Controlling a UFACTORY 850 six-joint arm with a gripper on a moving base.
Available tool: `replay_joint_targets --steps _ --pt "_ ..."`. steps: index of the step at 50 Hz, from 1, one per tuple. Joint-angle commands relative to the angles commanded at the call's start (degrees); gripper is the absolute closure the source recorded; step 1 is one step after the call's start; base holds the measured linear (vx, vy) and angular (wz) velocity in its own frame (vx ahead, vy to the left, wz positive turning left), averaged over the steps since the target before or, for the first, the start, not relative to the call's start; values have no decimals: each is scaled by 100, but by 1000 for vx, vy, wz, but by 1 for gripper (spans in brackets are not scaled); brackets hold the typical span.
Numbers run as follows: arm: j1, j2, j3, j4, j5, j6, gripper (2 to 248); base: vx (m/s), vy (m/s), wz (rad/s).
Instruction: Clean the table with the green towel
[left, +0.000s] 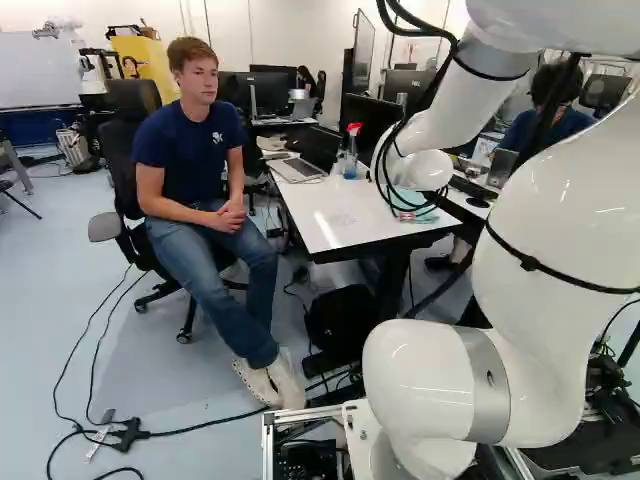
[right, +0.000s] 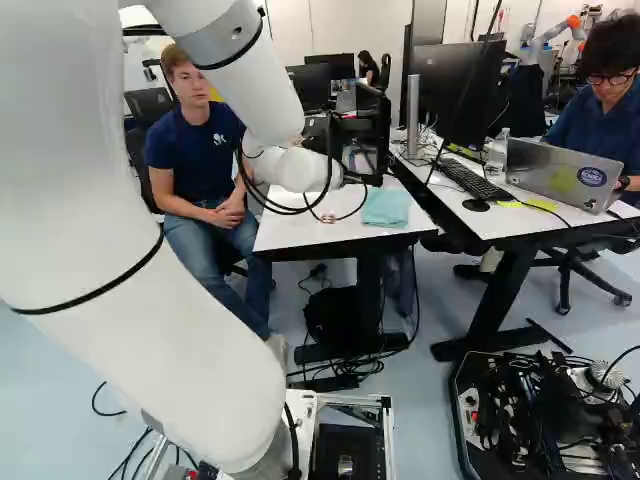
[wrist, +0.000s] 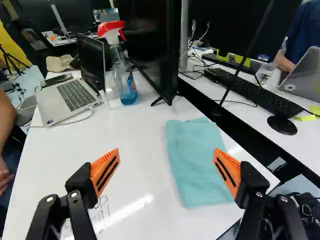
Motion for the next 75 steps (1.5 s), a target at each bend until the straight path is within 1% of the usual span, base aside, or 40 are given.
replay_joint_targets --steps 16,37,47,75 --pt "-132 -275 -503 110 -639 0 3 0 0 0" --pt "-192 -649 -1176 249 -1447 0 3 0 0 0" --pt "-219 -866 -1438 265 -1532 0 3 0 0 0" --pt "-320 -1570 -2031 266 -1538 0 3 0 0 0"
